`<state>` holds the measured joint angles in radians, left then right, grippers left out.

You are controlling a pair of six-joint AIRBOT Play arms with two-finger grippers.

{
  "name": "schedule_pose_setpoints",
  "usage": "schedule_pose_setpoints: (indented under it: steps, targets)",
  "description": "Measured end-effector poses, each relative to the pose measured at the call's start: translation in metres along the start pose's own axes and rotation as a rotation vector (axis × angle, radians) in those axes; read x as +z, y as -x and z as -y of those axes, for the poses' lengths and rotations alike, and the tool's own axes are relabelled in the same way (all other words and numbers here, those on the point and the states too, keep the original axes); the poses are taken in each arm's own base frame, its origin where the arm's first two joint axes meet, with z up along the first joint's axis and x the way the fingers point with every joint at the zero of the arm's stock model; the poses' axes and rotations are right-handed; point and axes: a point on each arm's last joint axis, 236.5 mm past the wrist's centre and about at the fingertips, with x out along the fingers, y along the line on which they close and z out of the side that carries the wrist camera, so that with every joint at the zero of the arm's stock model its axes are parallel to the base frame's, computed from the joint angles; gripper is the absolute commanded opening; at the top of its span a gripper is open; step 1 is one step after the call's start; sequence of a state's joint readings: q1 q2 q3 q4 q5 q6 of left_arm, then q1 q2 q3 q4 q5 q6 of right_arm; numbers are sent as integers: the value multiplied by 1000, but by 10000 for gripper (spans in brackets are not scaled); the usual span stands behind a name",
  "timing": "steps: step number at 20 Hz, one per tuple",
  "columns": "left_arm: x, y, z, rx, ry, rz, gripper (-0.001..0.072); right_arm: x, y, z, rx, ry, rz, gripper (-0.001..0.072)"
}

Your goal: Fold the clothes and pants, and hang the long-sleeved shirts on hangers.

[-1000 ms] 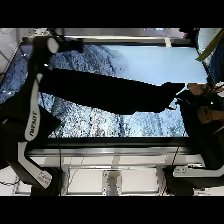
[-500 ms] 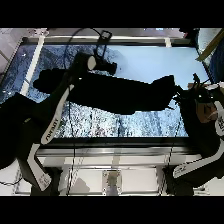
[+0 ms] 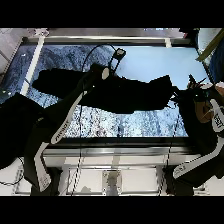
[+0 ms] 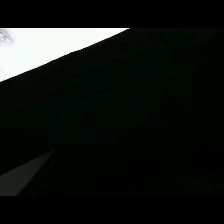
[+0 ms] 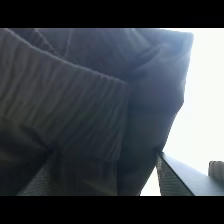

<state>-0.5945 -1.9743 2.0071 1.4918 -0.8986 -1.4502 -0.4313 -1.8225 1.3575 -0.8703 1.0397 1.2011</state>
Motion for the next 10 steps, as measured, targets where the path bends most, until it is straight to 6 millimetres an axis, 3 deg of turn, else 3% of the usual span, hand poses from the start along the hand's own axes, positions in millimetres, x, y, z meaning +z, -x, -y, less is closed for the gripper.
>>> schedule_pose_setpoints:
  steps: [2, 5, 10]
  targets:
    - [-5, -6, 8, -10, -7, -15, 585, 4, 1, 1, -8, 0, 10, 700]
    - [-9, -12, 17, -21, -16, -27, 576, 13, 10, 1, -23, 26, 14, 700]
    - [-11, -14, 21, -24, -23, -31, 577, 22, 44, 5, 11, 9, 8, 700]
